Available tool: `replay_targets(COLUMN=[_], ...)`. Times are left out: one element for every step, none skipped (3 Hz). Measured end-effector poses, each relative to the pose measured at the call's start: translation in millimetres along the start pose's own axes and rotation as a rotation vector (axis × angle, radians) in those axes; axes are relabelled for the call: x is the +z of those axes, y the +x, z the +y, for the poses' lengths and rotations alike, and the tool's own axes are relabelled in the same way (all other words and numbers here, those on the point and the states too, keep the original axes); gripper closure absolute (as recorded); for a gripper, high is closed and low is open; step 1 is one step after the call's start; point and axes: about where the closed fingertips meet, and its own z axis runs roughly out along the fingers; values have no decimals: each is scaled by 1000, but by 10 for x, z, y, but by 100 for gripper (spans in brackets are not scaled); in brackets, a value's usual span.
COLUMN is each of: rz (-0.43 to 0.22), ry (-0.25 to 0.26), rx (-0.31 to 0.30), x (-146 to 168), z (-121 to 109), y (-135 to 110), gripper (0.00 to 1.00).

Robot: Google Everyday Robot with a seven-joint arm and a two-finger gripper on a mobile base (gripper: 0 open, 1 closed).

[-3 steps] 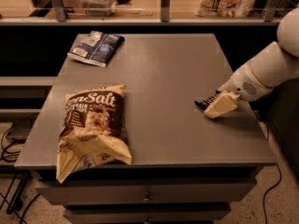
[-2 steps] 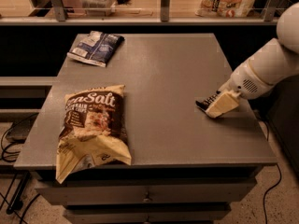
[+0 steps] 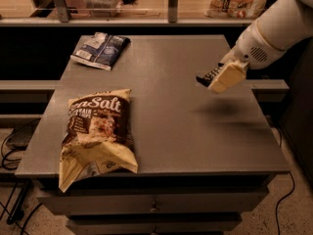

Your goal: Move rxbar chocolate near blue chip bag

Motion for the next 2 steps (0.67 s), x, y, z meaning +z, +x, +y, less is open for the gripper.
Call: replay_targets(rz=[-44,-131], ry=[34,43], rx=[-46,-9], x=[-88,-79], z=[-243,-447], y=[-430,-771], gripper=[100,100])
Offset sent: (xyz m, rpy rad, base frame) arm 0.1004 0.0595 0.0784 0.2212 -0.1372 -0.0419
